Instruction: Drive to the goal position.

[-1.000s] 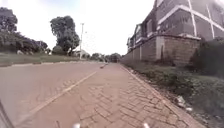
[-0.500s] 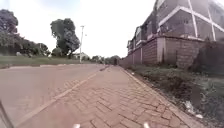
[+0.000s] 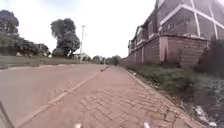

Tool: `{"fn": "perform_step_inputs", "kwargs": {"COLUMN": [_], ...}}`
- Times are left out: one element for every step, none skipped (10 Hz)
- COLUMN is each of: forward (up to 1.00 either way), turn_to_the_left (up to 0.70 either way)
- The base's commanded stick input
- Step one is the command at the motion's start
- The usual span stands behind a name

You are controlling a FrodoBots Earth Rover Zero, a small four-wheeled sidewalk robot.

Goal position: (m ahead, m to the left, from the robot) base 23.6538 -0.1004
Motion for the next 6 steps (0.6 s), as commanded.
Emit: {"fn": "perform_step_inputs", "kwargs": {"forward": [0.50,0.50,0.50,0.50,0.50,0.50], "turn_to_the_left": [0.00,0.00,0.00,0.00,0.00,0.00]}}
